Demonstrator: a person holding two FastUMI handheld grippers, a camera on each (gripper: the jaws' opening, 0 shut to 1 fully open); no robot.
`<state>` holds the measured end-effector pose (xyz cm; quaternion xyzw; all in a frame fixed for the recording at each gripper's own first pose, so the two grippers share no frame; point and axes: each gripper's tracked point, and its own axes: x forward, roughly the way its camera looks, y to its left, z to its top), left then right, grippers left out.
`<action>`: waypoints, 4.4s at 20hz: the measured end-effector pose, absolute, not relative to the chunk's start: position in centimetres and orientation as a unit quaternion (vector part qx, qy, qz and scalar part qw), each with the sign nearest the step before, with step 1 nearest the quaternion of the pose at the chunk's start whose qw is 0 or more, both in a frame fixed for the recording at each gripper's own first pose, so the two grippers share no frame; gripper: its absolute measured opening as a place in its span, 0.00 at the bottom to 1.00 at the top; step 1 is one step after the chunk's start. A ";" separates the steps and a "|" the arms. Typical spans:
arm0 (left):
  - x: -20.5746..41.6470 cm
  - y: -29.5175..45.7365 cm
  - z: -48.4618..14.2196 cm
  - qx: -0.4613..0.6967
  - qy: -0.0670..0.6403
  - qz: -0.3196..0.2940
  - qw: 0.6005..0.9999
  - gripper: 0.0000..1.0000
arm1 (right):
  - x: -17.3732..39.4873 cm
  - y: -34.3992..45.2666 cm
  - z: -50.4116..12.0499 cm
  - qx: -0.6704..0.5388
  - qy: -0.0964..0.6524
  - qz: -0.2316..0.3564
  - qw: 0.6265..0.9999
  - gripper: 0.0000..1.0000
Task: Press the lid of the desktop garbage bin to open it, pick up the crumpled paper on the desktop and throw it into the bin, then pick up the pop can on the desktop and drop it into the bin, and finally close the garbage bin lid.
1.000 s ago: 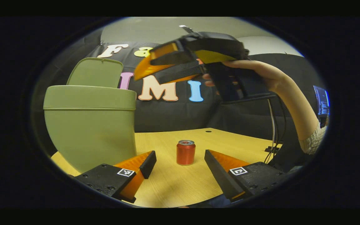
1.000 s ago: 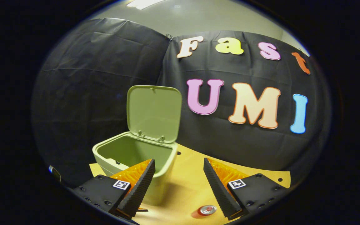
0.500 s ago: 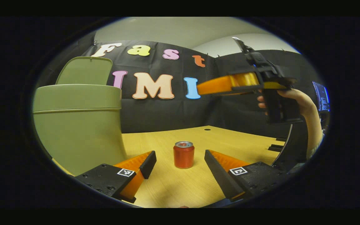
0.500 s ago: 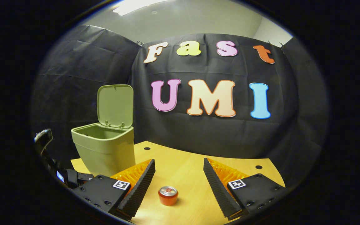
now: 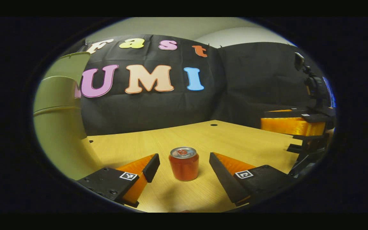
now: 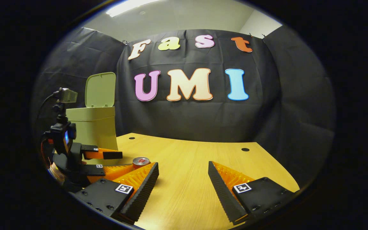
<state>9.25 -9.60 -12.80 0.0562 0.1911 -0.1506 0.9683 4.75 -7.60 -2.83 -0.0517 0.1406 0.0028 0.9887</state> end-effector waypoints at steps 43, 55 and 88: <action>10.1 -7.0 10.8 0.086 0.068 -0.113 0.988 0.77 | 2.6 -7.7 -6.8 -0.033 0.176 0.005 0.984 0.98; 11.0 9.6 13.9 0.098 0.105 0.046 0.989 0.77 | 1.8 -9.7 -6.1 -0.005 0.171 -0.015 0.985 0.98; 22.1 21.1 21.6 0.106 0.127 0.217 0.962 0.82 | 0.9 -9.2 -4.2 -0.009 0.151 -0.008 0.988 0.97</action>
